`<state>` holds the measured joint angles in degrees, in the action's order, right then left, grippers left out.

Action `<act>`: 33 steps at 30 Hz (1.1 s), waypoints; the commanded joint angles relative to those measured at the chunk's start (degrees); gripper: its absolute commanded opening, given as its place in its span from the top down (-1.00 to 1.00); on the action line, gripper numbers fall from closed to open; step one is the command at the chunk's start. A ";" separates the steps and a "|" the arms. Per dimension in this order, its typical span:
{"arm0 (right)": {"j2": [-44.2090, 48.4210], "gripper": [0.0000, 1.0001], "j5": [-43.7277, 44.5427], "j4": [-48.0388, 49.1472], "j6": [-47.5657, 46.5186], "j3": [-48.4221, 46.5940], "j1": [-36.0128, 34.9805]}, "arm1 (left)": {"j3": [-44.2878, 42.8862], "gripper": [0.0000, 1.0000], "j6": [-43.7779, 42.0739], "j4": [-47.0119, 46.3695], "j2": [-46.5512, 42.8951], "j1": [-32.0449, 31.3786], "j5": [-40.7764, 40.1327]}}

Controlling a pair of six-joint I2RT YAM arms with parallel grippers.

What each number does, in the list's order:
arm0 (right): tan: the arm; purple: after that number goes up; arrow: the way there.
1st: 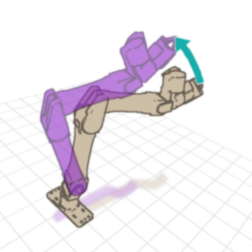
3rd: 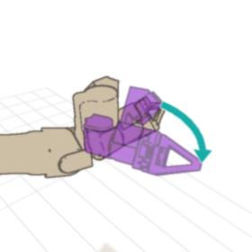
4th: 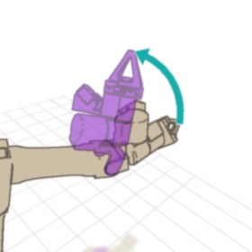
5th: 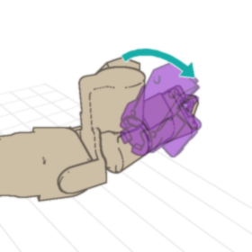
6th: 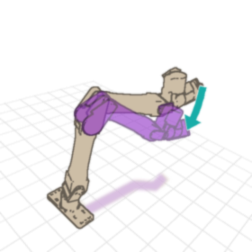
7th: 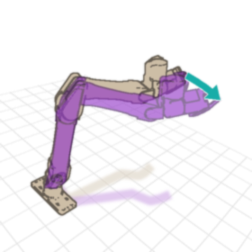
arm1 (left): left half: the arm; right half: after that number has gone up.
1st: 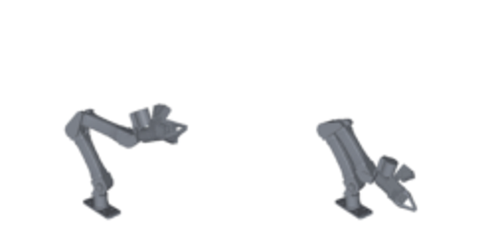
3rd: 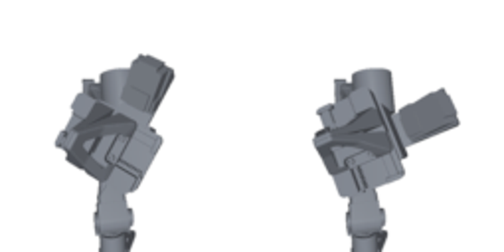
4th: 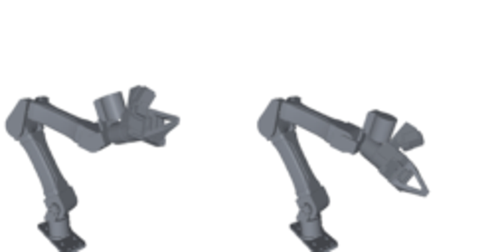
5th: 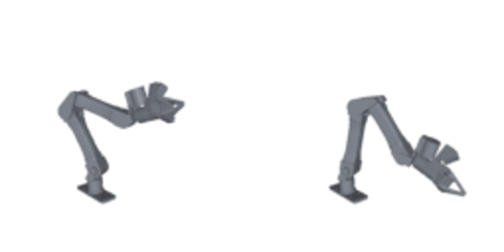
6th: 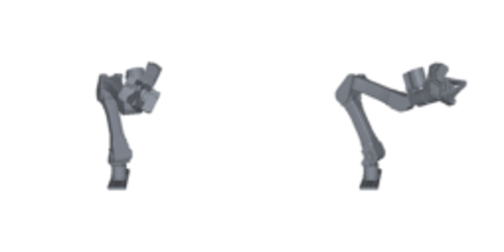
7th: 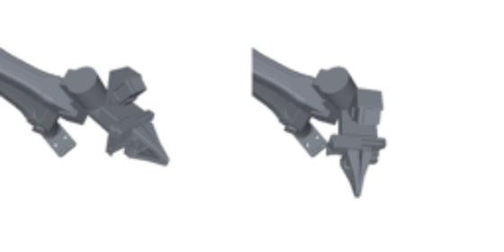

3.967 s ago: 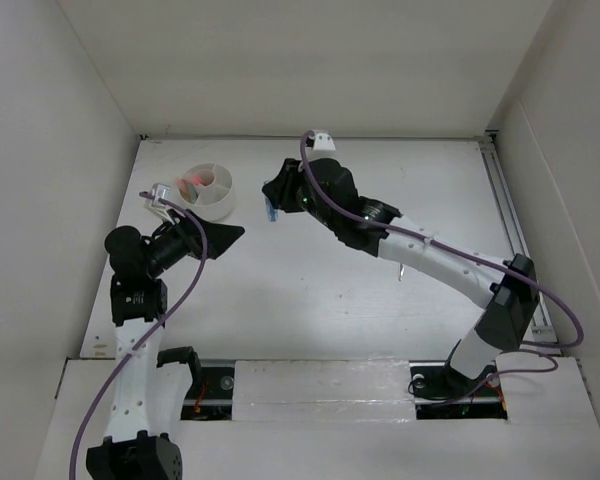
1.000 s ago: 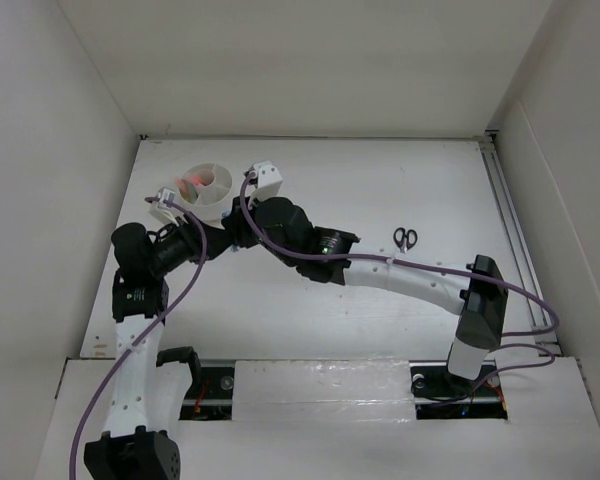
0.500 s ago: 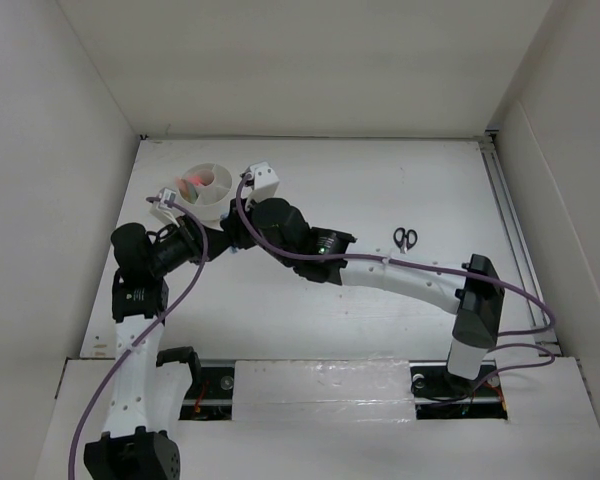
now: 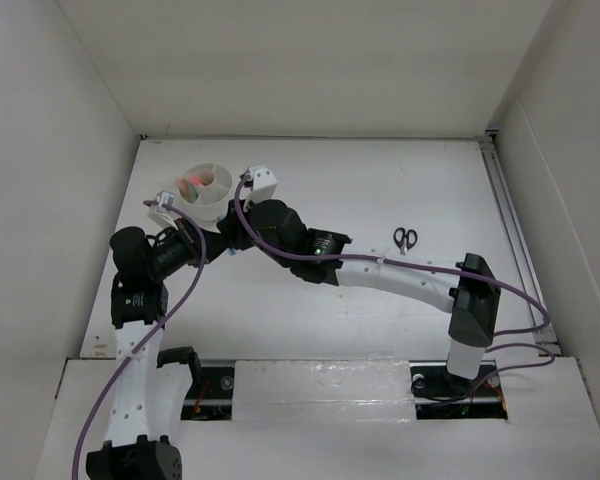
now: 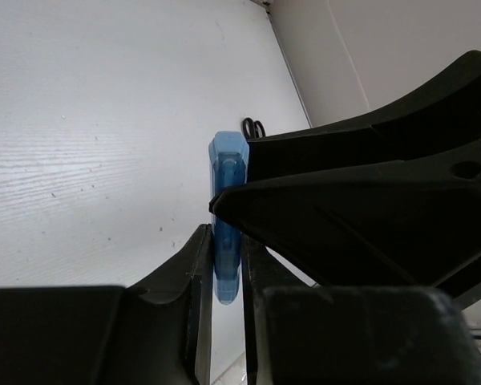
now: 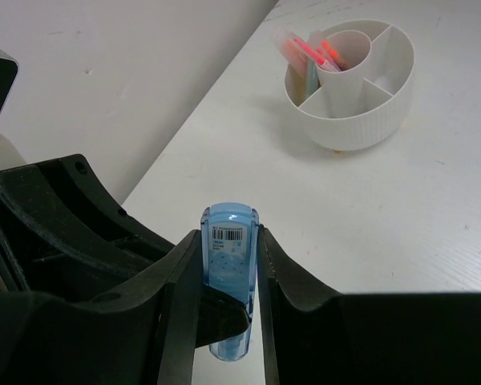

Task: Sort the stationery into containers
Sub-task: Pick up the pen from the center of the board.

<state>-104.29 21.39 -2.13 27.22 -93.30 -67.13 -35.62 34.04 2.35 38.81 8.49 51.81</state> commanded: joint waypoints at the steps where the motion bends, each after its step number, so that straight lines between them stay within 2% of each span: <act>1: 0.49 0.48 -10.49 -2.88 1.78 2.33 -4.85 | -3.32 1.00 0.59 -8.50 -0.84 0.39 -4.09; 3: 1.11 0.37 -9.96 -2.88 1.78 2.33 -4.85 | -3.32 1.00 0.59 -8.50 -0.84 0.39 -4.09; 5: 1.63 0.15 -8.74 -2.88 1.78 2.33 -4.85 | -3.32 1.00 0.06 -8.50 -0.84 0.39 -4.09; 7: 1.63 -0.18 -8.12 -2.88 1.25 2.33 -4.85 | -3.32 1.00 0.06 -9.03 -0.84 0.39 -4.09; 8: 1.63 -0.55 -8.12 -2.88 1.25 1.72 -4.85 | -3.32 1.00 0.06 -9.03 -0.84 0.39 -4.09; 11: 2.77 -0.93 -7.41 -2.88 0.73 1.71 -4.15 | -3.32 1.00 0.06 -9.03 -0.23 0.39 -4.09; 13: 2.78 -1.00 -7.93 -2.26 0.73 1.71 -3.10 | -3.32 1.00 0.06 -9.03 -0.22 0.39 -4.61; 18: 6.71 -1.00 -5.49 -2.26 0.73 3.81 -1.16 | -3.85 1.00 -0.47 -7.54 0.30 0.39 -9.52; 22: 13.48 -1.00 -3.63 -0.78 1.25 10.58 2.26 | -5.17 1.00 3.39 -9.54 0.83 0.39 -27.32; 24: 16.47 -1.00 -3.63 -0.77 1.25 14.88 4.55 | -6.74 1.00 5.32 -11.66 3.28 0.39 -31.93; 27: 22.45 -1.00 -3.29 -0.24 0.64 19.45 5.96 | -14.20 1.00 4.81 -11.67 12.67 0.39 -37.65; 28: 25.77 -1.00 -2.50 -0.85 -0.41 20.60 5.96 | -18.92 1.00 4.28 -10.01 18.18 0.39 -38.36; 29: 27.54 -1.00 -1.53 -1.38 -0.42 21.57 5.96 | -18.96 1.00 3.50 -8.69 21.02 0.39 -38.36; 31: 30.80 -1.00 1.19 -2.61 -1.73 24.12 6.58 | -27.28 1.00 -0.63 -6.23 26.64 0.39 -38.36; 32: 33.77 -1.00 1.20 -2.61 -3.04 25.00 7.10 | -30.71 1.00 -2.47 -1.69 32.76 0.39 -38.36; 33: 36.50 -1.00 1.20 -3.40 -4.44 26.66 7.71 | -38.22 1.00 -8.49 3.83 38.83 -0.22 -36.97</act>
<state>-74.30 20.25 -5.65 26.70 -68.95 -60.31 -62.72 34.83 -2.98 67.57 8.49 16.67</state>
